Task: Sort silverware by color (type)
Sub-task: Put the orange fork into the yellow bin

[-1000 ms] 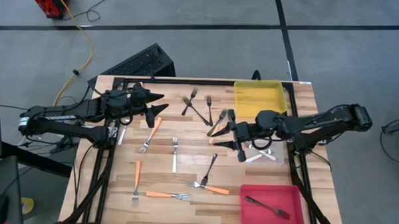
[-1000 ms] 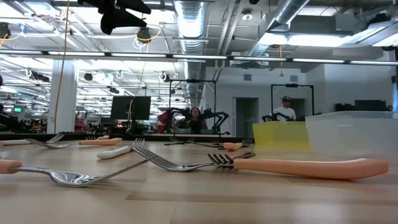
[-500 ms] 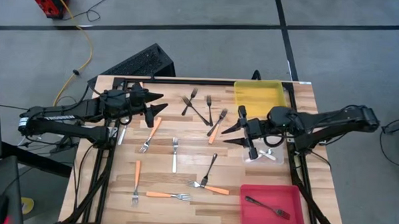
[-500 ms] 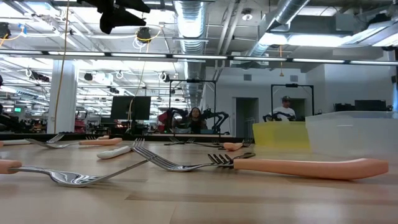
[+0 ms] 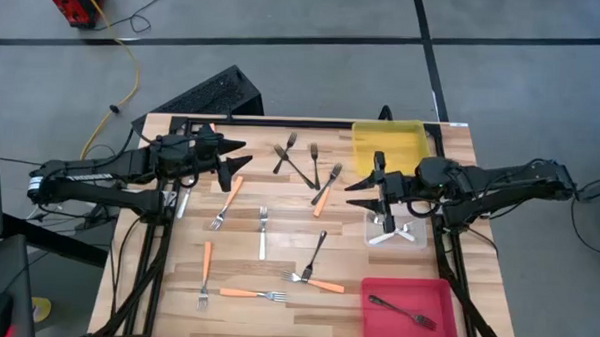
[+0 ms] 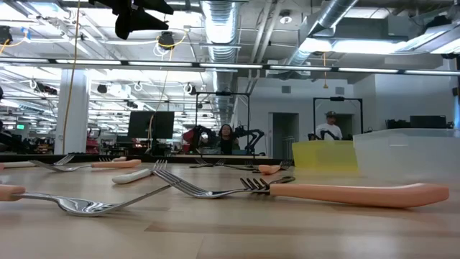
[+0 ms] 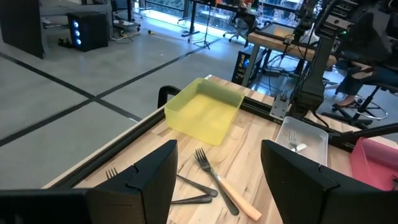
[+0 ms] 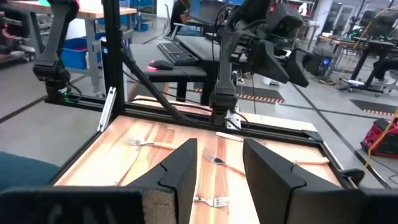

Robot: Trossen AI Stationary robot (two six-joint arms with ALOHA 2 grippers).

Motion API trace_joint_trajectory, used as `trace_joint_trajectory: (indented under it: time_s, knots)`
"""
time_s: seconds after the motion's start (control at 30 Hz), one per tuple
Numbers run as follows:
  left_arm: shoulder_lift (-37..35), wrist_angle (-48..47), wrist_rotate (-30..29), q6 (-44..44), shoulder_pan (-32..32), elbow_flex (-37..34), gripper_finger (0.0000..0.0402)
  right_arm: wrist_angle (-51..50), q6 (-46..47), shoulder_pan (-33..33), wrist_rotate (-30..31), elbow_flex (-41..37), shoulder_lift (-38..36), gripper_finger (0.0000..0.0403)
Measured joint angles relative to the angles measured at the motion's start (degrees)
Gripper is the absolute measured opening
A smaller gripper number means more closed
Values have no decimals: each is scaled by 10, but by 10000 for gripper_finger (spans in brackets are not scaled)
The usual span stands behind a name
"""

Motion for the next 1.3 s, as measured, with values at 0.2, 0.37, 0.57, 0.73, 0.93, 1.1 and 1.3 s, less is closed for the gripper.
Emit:
trace_joint_trajectory:
  time_s: [0.2, 0.37, 0.57, 0.73, 0.93, 1.1, 1.3]
  knots:
    - [0, 0, 0, 0, 0, 0, 214, -24, 0, 0, 26, 0, -40, 155]
    - [0, 0, 0, 0, 0, 0, 214, -56, -1, 0, 58, 0, -72, 155]
    - [0, 0, 0, 1, 0, 0, 214, -85, -5, 0, 58, 0, -88, 155]
    - [0, 0, 0, 2, 0, 0, 214, -100, -25, 0, 59, 0, -88, 155]
    - [0, 0, 0, 2, 0, 0, 214, -130, -27, 0, 93, 0, -101, 155]
    - [-1, 0, 0, 2, 0, 0, 214, -156, -11, 0, 151, 0, -148, 155]
    - [0, 0, 0, 2, 0, 0, 214, -151, 16, 0, 156, -26, -208, 155]
